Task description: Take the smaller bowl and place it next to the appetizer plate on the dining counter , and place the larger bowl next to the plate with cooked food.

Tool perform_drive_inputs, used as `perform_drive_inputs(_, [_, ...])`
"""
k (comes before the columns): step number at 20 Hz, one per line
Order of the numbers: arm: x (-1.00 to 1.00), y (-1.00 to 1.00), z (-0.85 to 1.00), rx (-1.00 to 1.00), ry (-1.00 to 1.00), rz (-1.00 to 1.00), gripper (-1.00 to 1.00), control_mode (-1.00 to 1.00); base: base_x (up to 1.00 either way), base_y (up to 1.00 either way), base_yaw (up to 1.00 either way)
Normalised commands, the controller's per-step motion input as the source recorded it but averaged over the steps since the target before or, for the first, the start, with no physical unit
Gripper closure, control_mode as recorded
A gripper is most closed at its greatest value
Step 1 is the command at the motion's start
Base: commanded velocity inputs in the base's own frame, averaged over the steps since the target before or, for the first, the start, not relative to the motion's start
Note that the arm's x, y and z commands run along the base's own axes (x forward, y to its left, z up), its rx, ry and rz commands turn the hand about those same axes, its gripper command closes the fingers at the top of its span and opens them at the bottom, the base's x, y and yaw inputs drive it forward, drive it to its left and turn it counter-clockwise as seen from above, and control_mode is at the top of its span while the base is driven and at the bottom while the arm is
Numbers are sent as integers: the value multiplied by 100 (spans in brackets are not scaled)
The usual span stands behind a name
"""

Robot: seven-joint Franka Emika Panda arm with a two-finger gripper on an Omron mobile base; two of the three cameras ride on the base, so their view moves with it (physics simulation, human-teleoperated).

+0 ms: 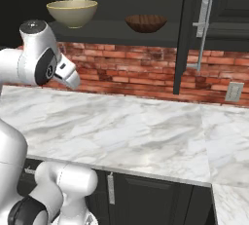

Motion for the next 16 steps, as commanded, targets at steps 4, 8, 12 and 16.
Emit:
perform_drive_inputs(4, [0, 0, 96, 34, -1, 0, -100, -100, 0, 0, 0])
perform_drive_inputs(8, [9, 0, 74, 25, -18, -2, -100, -100, 0, 0, 0])
perform_drive_inputs(12, [29, 0, 51, 25, -26, -4, -100, -100, 0, 0, 0])
perform_drive_inputs(16, [49, 1, 31, 28, -13, -2, -100, -100, 0, 0, 0])
